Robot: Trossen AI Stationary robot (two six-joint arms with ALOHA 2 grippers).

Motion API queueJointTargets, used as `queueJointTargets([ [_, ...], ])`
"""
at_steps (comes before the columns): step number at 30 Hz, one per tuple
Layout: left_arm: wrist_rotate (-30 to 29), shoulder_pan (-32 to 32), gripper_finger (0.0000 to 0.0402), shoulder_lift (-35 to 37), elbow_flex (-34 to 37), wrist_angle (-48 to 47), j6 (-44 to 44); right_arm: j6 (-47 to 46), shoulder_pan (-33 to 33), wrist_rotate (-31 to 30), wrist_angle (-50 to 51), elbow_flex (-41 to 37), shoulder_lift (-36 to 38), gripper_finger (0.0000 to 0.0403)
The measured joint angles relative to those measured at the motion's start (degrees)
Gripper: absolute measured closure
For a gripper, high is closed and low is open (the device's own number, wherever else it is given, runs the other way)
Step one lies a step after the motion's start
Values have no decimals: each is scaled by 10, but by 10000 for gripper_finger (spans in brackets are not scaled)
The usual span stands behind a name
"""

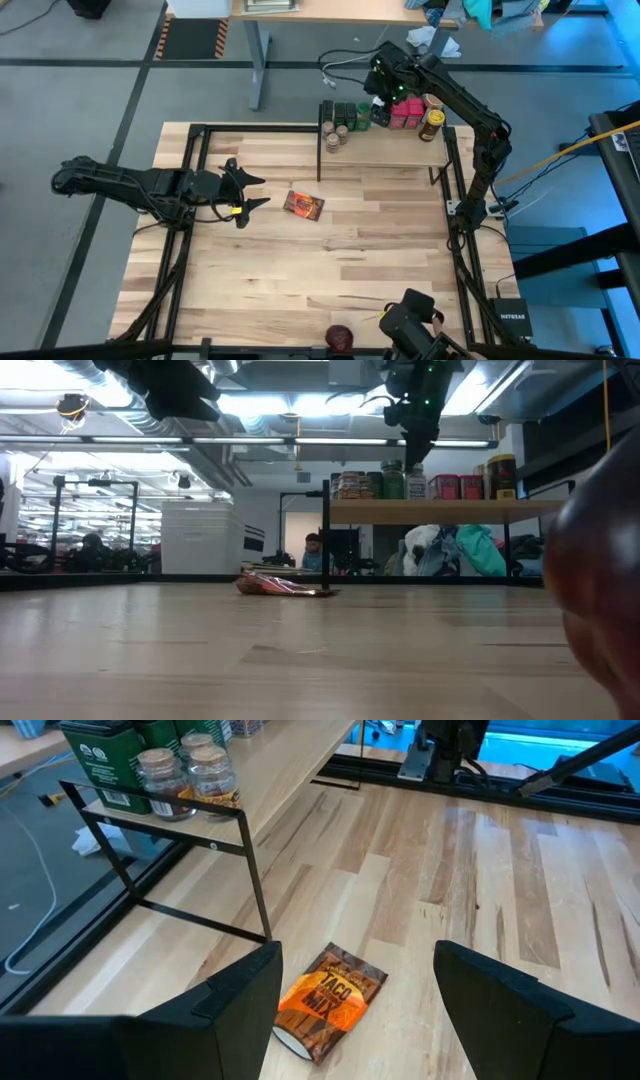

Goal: Shelf spices
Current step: Put the white seasoning can on the shelf

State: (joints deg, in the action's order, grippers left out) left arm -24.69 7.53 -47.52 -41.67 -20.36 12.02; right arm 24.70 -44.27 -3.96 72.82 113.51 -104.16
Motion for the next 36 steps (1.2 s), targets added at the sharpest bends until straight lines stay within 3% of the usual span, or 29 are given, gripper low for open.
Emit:
queueJointTargets([
  [7,0,0,147,0,0,0,0,1,0,-3,-19,-16,0,121],
  [16,0,0,147,0,0,0,0,1,0,-4,-32,-16,0,196],
  [23,0,0,147,0,0,0,0,-34,0,-20,-25,-15,0,207],
  [30,0,0,147,0,0,0,0,-4,0,9,-24,-15,0,251],
  [36,0,0,147,0,0,0,0,9,0,11,-23,-16,0,261],
])
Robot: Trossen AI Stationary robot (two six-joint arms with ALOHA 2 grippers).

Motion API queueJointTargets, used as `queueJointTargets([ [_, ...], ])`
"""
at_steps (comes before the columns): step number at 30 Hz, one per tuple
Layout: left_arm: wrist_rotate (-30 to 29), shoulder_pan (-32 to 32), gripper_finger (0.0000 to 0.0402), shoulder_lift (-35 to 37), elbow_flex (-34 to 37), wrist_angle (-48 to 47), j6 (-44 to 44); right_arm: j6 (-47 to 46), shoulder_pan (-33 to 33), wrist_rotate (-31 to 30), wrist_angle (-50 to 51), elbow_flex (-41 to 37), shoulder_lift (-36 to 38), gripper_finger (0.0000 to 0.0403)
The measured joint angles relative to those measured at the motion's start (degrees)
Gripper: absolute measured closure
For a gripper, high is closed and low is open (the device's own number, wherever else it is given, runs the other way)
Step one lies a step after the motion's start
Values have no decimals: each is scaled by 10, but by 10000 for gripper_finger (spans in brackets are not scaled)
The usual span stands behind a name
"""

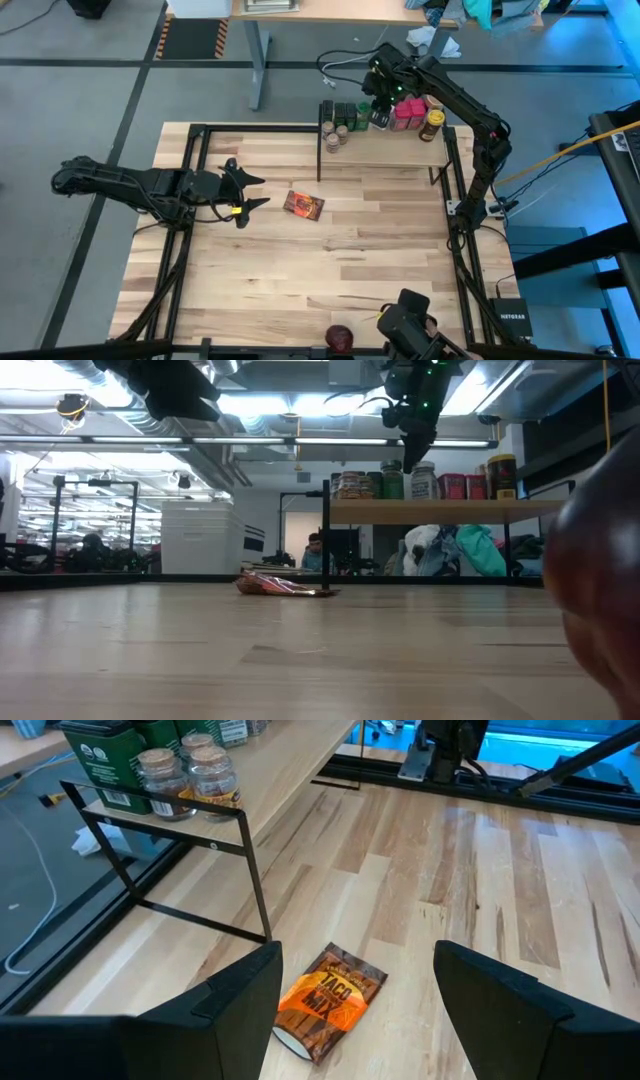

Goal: Shelf spices
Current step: Put the white seasoning can on the shelf

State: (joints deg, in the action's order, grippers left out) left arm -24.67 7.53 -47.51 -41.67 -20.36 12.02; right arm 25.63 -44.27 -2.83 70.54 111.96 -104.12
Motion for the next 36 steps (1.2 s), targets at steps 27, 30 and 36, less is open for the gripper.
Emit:
queueJointTargets([
  [27,0,5,147,0,0,0,11,-34,0,-10,73,45,3,139],
  [30,0,8,147,0,0,0,11,-34,-4,-27,75,31,3,139],
  [36,0,8,147,0,0,0,10,-33,-14,-13,75,16,3,139],
])
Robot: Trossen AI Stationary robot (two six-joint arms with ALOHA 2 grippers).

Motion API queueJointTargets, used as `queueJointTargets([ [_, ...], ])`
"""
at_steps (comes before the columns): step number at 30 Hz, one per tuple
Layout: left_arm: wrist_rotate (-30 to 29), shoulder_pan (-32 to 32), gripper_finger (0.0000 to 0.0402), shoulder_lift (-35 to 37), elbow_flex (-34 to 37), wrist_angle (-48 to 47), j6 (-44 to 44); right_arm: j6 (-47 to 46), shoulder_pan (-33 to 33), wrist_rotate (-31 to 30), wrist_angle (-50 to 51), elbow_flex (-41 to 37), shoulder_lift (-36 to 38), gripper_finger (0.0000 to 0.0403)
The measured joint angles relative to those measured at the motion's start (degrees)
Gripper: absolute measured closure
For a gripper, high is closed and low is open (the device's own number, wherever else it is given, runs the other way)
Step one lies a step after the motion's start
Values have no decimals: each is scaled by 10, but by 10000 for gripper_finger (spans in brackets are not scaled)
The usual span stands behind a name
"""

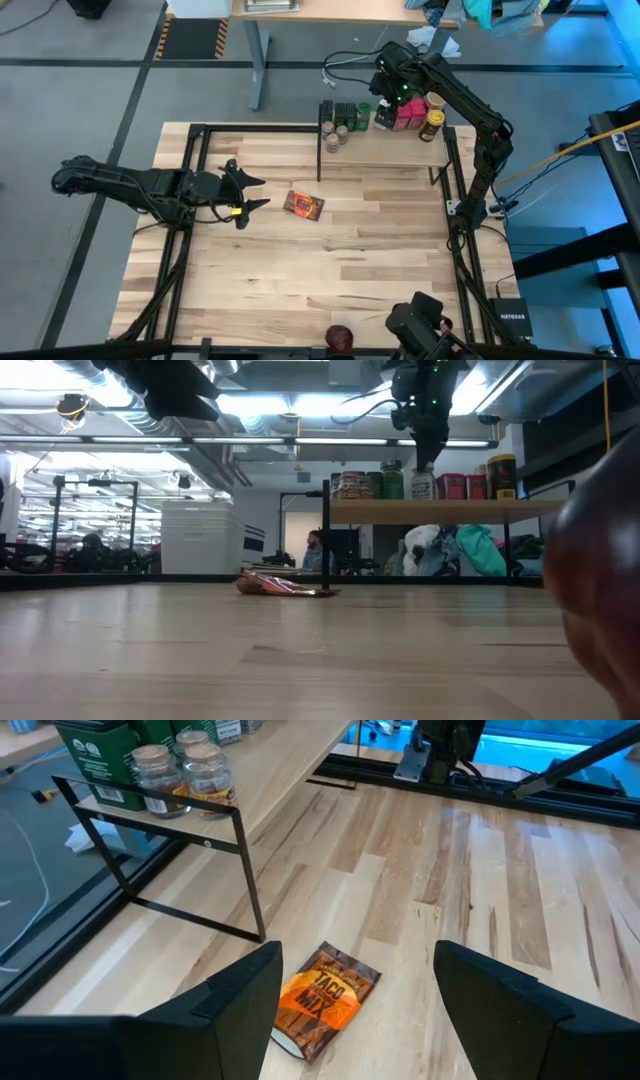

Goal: Shelf spices
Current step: Put the white seasoning can on the shelf

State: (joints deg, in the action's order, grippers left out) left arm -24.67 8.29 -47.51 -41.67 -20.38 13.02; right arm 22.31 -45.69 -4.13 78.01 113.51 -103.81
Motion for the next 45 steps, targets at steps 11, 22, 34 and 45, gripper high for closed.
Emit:
queueJointTargets([
  [11,0,0,147,0,0,0,0,17,-1,21,-2,0,0,193],
  [22,0,0,147,0,0,0,-1,68,0,24,-3,1,0,180],
  [34,0,0,147,0,0,0,-1,169,0,27,-17,1,0,176],
  [45,0,0,147,0,0,0,-1,215,0,52,-12,1,0,172],
])
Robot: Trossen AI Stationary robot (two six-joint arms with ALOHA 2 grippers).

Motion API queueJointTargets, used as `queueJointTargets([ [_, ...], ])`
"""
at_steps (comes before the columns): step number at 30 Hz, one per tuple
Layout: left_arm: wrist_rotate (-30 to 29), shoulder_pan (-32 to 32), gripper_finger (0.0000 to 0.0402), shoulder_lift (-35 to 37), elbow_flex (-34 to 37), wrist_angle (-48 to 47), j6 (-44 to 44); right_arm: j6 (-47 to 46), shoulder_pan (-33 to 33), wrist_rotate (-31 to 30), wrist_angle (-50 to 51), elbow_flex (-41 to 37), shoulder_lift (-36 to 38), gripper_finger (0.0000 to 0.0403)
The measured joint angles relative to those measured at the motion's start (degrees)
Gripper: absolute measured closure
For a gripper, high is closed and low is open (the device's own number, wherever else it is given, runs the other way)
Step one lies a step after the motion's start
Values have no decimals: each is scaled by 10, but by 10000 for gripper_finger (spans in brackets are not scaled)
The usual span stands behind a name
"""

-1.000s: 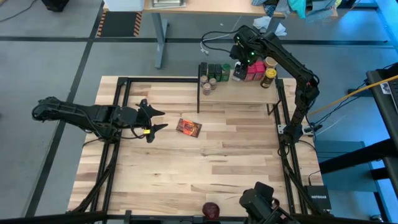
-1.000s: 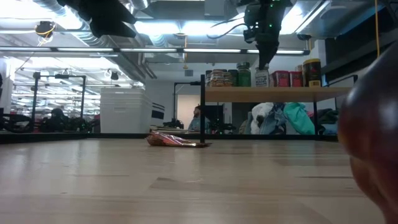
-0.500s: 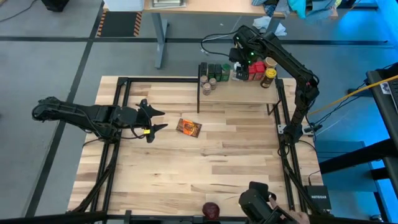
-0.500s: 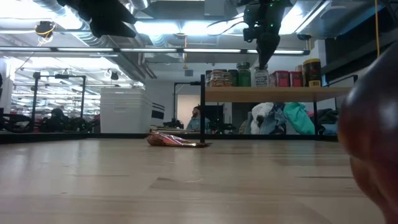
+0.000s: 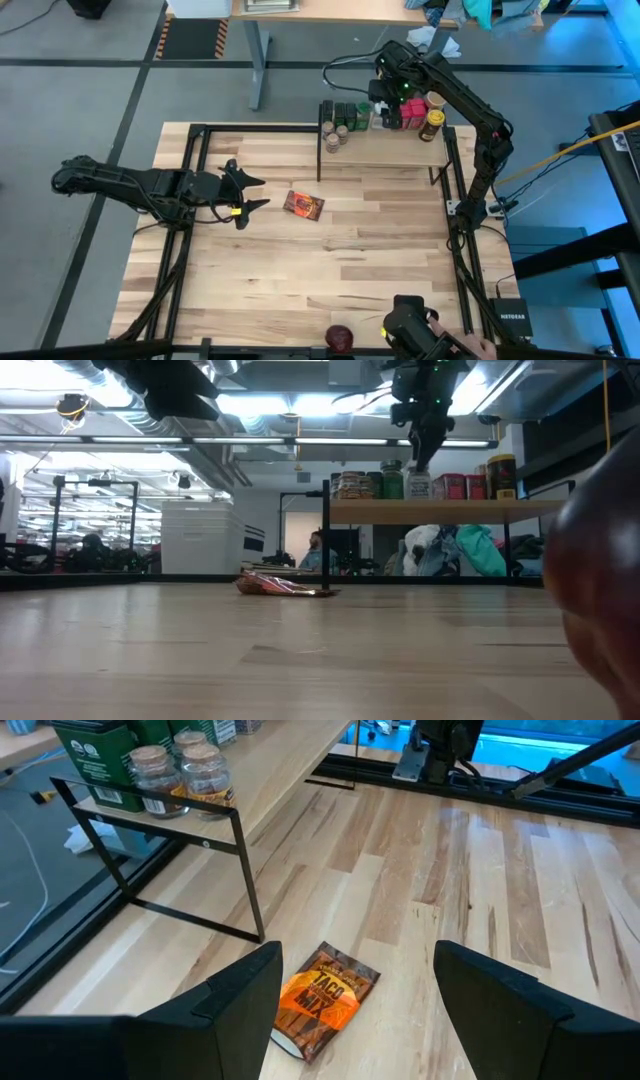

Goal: Shelf spices
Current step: Put the white seasoning can on the shelf

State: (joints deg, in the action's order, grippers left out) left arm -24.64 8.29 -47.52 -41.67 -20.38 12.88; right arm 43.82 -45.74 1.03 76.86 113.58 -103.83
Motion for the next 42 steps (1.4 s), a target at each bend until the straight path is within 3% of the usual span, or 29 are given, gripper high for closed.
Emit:
queueJointTargets([
  [42,0,0,147,0,0,0,2,-22,0,7,1,0,0,171],
])
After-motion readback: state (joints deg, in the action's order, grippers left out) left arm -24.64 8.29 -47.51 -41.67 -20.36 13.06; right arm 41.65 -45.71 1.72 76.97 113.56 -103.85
